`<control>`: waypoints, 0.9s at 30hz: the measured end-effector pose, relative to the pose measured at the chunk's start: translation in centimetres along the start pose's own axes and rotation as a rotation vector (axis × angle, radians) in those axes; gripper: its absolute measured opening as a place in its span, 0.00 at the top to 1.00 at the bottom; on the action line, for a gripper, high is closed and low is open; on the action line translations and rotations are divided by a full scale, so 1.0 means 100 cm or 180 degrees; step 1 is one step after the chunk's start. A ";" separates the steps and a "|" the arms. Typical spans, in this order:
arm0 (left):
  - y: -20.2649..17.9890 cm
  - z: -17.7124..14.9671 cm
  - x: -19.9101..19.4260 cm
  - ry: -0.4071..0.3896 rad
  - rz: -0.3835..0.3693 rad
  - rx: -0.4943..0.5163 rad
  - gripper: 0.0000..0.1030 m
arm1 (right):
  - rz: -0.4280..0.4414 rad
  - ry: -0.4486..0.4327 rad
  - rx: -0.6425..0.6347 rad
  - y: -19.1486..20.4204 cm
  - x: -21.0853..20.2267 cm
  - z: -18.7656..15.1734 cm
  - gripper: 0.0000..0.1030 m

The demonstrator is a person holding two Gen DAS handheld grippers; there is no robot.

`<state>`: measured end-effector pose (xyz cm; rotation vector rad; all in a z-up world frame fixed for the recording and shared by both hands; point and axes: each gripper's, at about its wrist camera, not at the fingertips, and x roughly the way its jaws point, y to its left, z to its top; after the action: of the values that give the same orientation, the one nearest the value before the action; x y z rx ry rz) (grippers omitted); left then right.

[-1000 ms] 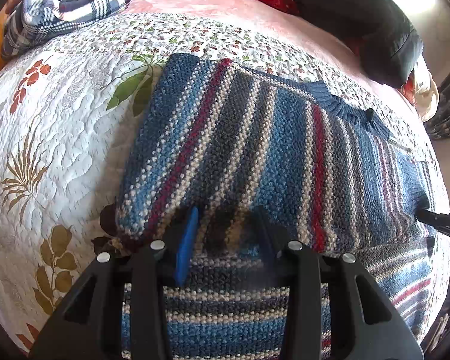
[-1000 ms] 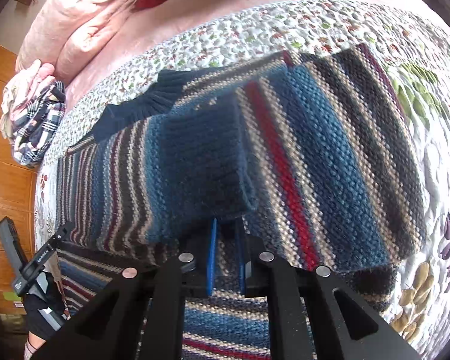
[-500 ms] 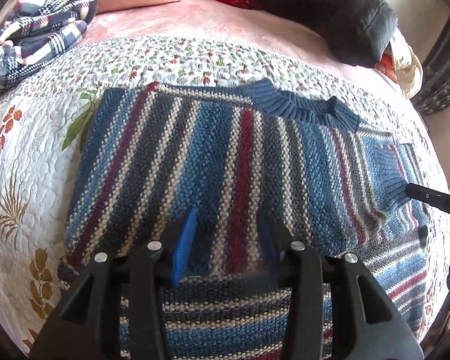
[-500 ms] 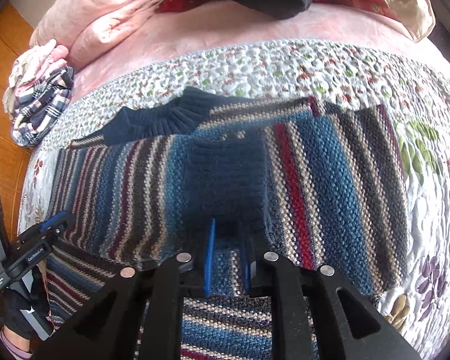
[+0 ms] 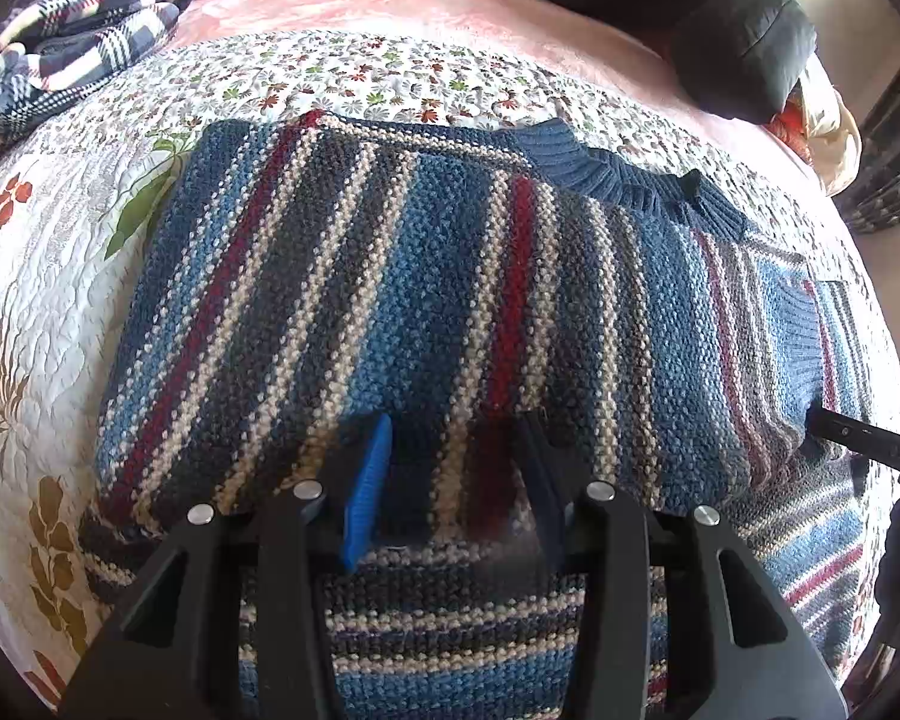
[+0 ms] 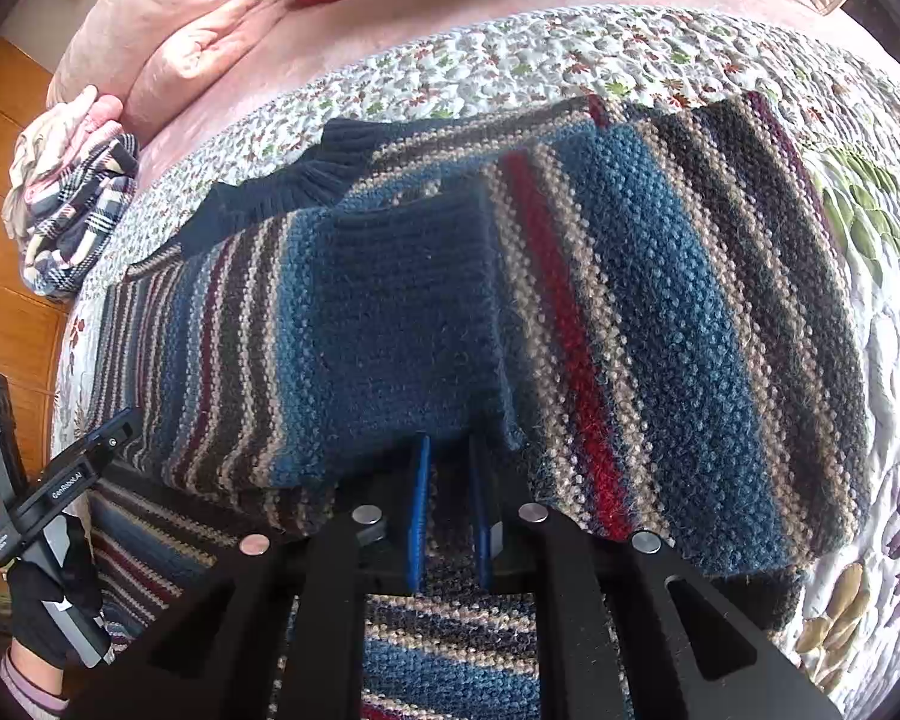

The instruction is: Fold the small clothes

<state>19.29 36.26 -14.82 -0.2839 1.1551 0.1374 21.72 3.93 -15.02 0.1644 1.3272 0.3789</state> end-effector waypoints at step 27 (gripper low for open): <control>0.054 -0.174 -0.146 0.0073 0.0238 -0.0004 0.29 | -0.0072 -0.0332 -0.0252 -0.044 -0.147 -0.197 0.42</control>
<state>-3.26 36.87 -8.76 -0.2439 1.1889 0.2010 0.68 -7.31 -7.81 0.1016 1.2082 0.3980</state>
